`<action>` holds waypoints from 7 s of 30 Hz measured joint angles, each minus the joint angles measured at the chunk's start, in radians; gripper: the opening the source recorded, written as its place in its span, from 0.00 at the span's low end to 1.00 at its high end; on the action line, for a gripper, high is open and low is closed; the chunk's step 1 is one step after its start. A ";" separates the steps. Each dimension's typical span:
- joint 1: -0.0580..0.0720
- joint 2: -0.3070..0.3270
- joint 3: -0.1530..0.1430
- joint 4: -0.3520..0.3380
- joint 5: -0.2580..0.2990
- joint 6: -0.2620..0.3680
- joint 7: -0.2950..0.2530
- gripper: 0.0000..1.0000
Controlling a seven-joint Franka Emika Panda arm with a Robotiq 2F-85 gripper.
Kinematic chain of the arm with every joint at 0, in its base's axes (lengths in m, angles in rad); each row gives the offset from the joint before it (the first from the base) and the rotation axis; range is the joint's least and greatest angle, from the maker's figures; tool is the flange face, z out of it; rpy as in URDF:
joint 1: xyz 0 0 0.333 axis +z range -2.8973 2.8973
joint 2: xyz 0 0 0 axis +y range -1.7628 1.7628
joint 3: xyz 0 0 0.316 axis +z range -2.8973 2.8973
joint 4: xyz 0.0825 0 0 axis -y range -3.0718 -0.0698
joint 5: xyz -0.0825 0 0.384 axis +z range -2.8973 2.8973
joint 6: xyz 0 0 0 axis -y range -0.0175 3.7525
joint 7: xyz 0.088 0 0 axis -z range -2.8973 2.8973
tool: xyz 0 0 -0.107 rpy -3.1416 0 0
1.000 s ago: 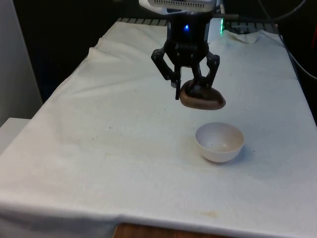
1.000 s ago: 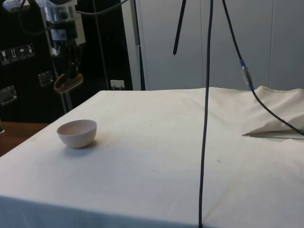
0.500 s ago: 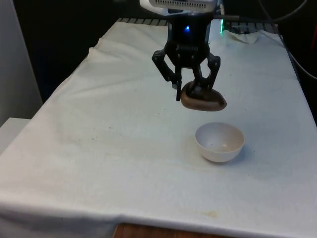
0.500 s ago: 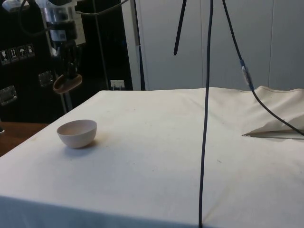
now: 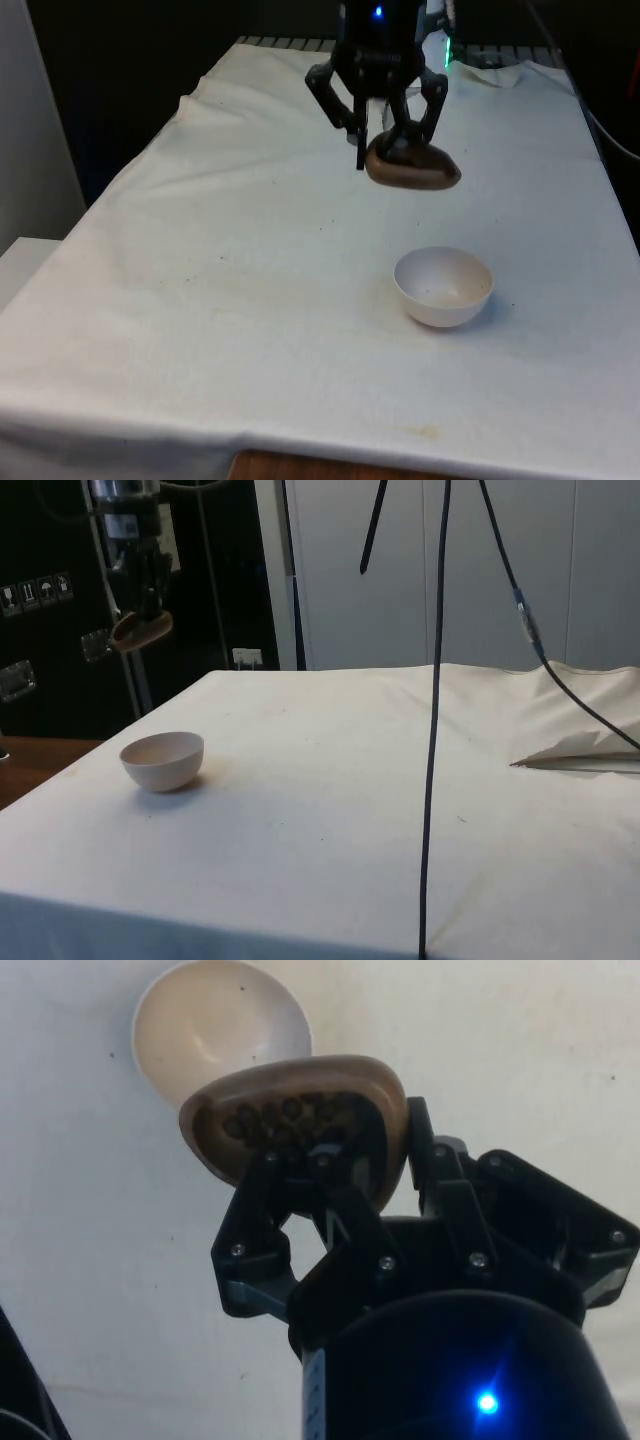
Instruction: Pour the coffee beans from the cup into the bowl.
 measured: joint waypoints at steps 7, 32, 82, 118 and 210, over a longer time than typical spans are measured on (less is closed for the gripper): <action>0.000 -0.039 0.001 -0.007 -0.014 -0.046 0.000 0.01; 0.000 -0.066 0.063 -0.095 -0.058 -0.011 0.034 0.01; -0.008 -0.168 0.113 -0.375 -0.189 0.231 0.063 0.01; -0.019 -0.132 0.223 -0.359 -0.629 0.231 0.391 0.01; -0.020 0.014 0.534 -0.257 -1.390 -0.162 0.758 0.01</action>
